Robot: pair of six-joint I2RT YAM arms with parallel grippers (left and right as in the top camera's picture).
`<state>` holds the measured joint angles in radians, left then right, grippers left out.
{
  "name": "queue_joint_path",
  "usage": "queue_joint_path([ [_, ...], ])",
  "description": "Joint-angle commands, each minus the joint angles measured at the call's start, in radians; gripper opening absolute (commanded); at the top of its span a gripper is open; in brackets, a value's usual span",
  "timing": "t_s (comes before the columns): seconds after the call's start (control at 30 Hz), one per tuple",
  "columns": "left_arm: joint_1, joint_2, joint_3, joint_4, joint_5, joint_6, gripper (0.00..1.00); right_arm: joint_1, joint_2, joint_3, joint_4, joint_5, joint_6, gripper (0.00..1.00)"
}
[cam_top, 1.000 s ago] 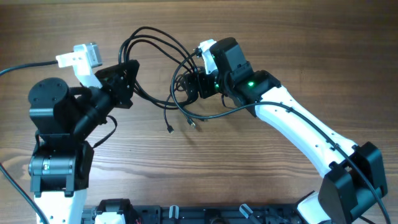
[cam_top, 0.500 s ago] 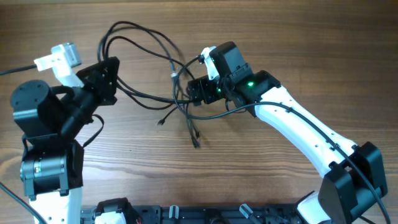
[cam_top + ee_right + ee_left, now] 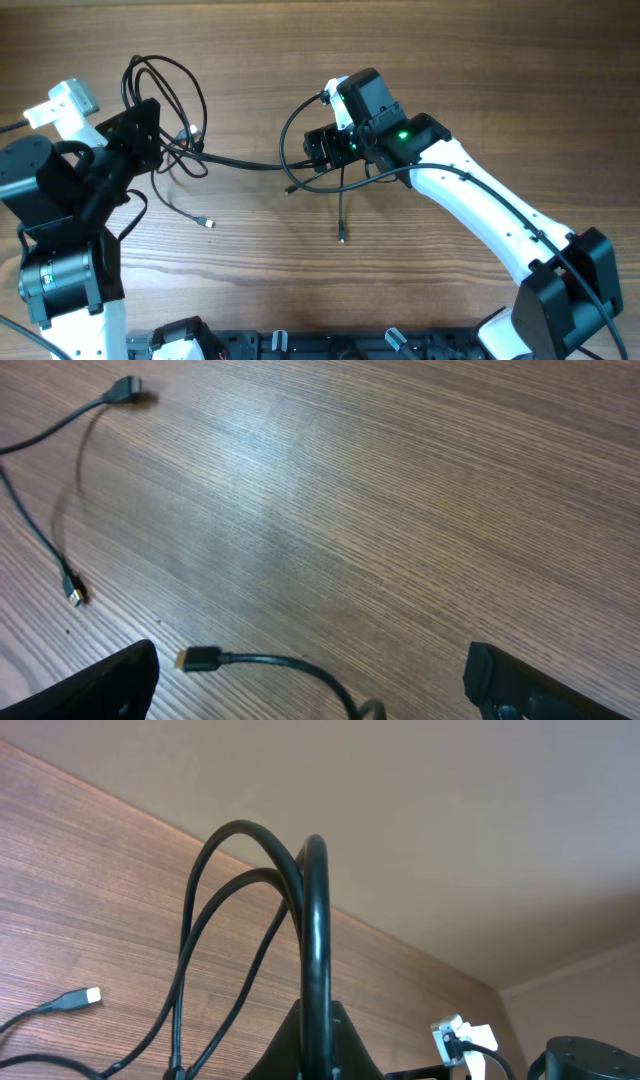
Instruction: Untangle cables
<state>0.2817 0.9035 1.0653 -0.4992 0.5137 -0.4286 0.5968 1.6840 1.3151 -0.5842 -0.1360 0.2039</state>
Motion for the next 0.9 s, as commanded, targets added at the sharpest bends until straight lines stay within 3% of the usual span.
queue_joint_path([
  [0.0,0.009,-0.019,0.014,0.008,-0.013,-0.006,0.04,-0.002,0.018,0.001,0.010,0.024,-0.017,1.00],
  [0.2,0.008,-0.019,0.014,0.007,-0.013,-0.006,0.04,-0.003,0.018,0.001,0.026,0.032,-0.006,1.00],
  [0.57,0.009,-0.019,0.014,-0.013,-0.013,-0.032,0.04,-0.003,0.018,0.001,0.075,0.223,0.282,1.00],
  [0.87,0.008,-0.019,0.014,-0.022,-0.013,-0.032,0.04,-0.002,0.018,0.001,0.075,0.233,0.468,1.00],
])
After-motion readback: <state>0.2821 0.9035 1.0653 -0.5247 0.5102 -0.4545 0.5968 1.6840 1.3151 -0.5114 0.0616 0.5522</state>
